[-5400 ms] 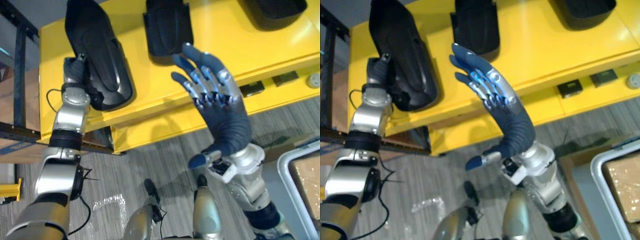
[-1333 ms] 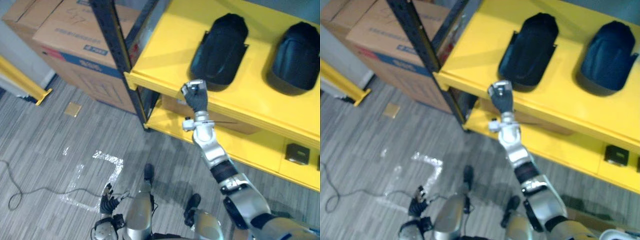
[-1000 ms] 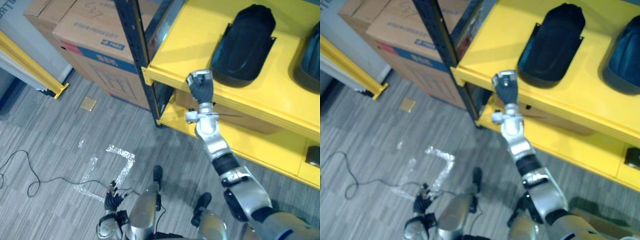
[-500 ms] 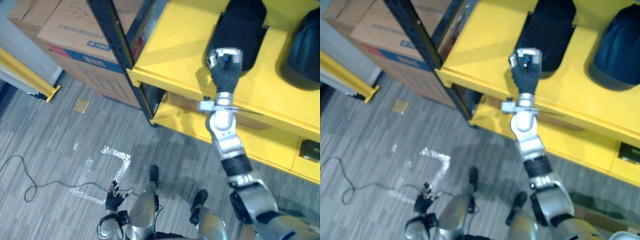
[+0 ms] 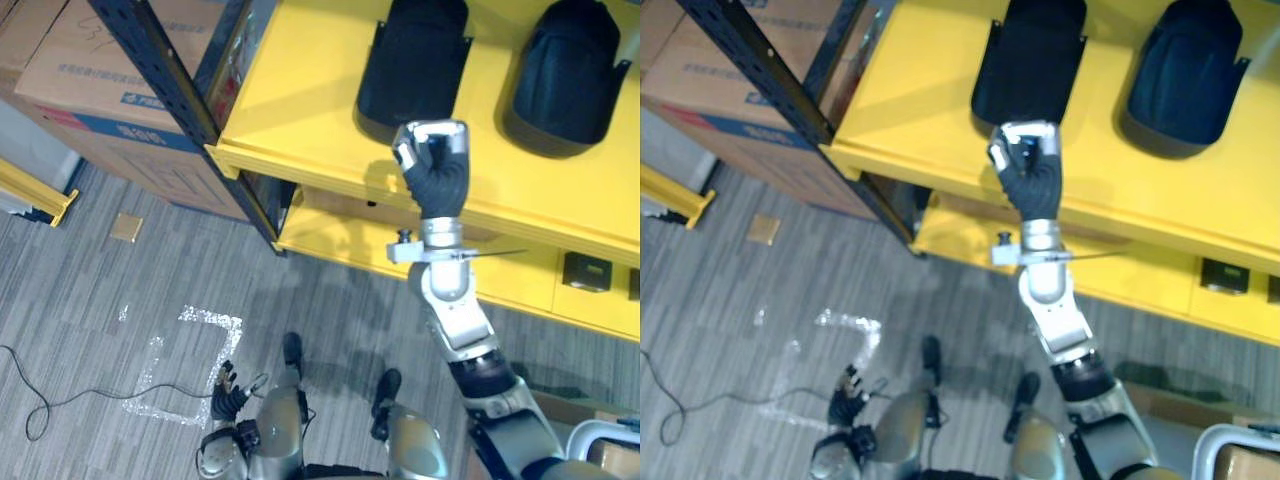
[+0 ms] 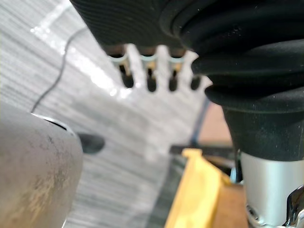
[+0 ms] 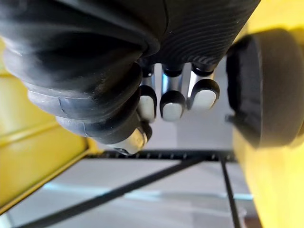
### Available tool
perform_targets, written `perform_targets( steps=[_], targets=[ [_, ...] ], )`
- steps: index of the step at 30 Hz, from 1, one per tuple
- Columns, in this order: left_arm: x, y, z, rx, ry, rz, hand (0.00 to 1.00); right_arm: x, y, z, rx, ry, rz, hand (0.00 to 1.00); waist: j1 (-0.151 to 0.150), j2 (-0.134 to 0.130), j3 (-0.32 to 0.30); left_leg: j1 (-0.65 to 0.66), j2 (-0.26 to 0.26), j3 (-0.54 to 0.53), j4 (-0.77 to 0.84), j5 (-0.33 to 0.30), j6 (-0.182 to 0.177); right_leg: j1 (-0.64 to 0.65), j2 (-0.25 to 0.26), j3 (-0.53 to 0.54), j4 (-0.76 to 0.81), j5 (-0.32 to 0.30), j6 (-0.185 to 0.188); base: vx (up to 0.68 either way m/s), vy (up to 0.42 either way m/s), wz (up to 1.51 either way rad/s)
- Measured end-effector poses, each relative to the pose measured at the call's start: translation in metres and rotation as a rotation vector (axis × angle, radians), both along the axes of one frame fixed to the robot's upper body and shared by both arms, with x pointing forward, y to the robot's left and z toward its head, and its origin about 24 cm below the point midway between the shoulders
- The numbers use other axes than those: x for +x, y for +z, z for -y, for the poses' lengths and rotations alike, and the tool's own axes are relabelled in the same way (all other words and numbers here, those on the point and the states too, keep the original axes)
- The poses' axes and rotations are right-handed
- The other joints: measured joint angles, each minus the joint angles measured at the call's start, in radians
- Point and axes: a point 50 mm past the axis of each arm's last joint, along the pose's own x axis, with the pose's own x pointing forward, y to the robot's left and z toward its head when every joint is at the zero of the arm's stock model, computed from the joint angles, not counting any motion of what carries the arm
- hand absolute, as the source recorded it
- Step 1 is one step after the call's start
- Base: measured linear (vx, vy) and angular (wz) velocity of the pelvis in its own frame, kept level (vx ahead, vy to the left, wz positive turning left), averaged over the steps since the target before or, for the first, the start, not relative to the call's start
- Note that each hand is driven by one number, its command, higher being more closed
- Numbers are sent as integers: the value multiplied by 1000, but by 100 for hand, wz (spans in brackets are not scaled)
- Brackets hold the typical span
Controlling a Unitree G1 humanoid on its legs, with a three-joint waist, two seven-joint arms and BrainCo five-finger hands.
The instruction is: Walk over and take plastic housings, then place them on the shelf
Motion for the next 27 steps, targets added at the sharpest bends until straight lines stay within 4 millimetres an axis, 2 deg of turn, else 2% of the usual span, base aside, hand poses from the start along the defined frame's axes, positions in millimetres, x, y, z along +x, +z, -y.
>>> perform_targets(
  steps=[7,10,13,14,15,22,25,27],
  targets=[
    [0,1,-1,11,1,14,0,-1,5,17,57,-59,60,0,-1,-13,1,39,-1,2,-1,-1,-1,46,2,1,-20,7,7,42,-9,-2],
    [-6,0,-7,23,36,16,0,-19,9,18,66,-43,132,0,-6,-45,-24,73,-1,12,-2,-17,-7,89,8,0,-52,7,7,49,-8,-10],
    [-21,-3,-17,30,108,-3,0,-44,-11,30,65,-47,103,0,-24,-109,-85,89,-1,30,-2,-32,-11,105,13,4,-74,8,9,71,-23,-12],
    [-24,-3,-19,33,116,-10,0,-47,-17,34,65,-62,82,0,-29,-117,-98,97,-4,32,-2,-35,-12,112,11,5,-77,9,9,60,-3,-5],
    [-58,-14,-14,51,189,-100,0,-80,-59,84,78,-134,-36,0,-83,-102,-270,158,-21,98,-8,-61,-8,154,-12,26,-123,37,21,0,0,0],
    [-54,-12,-16,52,192,-89,0,-77,-64,83,86,-124,-63,0,-83,-103,-269,137,-21,100,-8,-57,-4,127,-15,29,-110,34,16,0,0,0],
    [-42,-9,-21,33,225,-56,0,-59,-70,80,84,-107,-107,0,-87,-107,-254,94,-23,83,-7,-44,3,91,-17,26,-102,42,13,-20,25,13],
    [-33,-8,-24,32,210,-50,0,-40,-63,74,90,-67,-108,0,-81,-105,-215,82,-21,75,-7,-39,3,85,-16,25,-98,44,11,-39,25,16]
  ],
)
